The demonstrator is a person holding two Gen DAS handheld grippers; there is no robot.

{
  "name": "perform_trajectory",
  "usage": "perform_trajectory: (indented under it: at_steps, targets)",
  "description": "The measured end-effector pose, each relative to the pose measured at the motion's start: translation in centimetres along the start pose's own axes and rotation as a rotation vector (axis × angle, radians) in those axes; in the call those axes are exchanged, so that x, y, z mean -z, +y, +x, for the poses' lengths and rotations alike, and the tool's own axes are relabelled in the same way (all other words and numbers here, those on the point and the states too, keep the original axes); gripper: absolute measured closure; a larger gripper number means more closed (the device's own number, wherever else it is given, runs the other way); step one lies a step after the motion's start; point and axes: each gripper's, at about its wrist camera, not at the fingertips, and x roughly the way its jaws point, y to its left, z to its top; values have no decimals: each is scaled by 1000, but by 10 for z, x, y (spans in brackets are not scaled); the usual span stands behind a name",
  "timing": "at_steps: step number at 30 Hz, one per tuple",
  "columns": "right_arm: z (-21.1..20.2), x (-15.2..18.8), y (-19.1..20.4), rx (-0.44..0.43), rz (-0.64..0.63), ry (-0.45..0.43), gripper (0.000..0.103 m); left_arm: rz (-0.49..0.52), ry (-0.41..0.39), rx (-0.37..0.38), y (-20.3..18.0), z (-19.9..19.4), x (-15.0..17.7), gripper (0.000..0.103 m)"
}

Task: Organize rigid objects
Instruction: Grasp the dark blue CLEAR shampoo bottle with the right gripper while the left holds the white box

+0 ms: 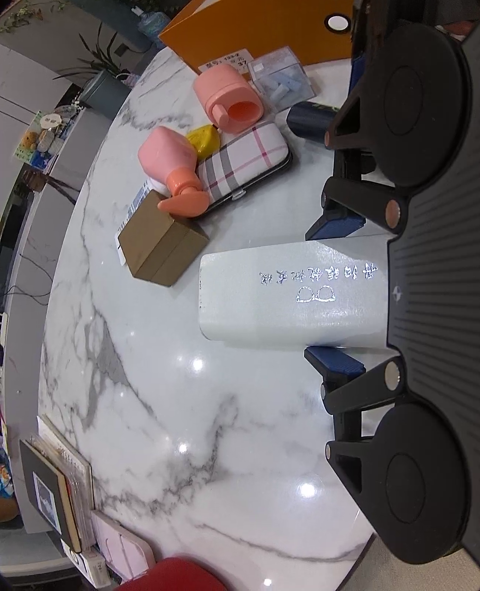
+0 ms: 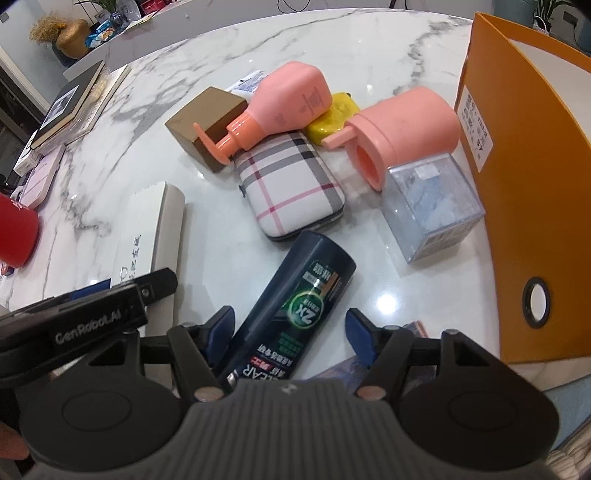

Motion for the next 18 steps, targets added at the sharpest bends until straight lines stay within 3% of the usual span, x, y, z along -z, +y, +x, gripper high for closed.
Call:
perform_trajectory:
  at_steps: [3, 6, 9, 13, 18]
  targets:
    - [2, 2, 8, 5, -43, -5, 33, -9, 5, 10, 2, -1, -1, 34]
    - [4, 4, 21, -3, -161, -16, 53, -3, 7, 13, 2, -2, -1, 34]
    - [1, 0, 24, -28, -244, -25, 64, 12, 7, 27, 1, -2, 1, 34]
    - [1, -3, 24, 36, -291, -42, 66, 47, 5, 29, -4, -1, 2, 34]
    - [7, -4, 13, -1, -202, 1, 53, 61, -7, 17, -8, 1, 5, 30]
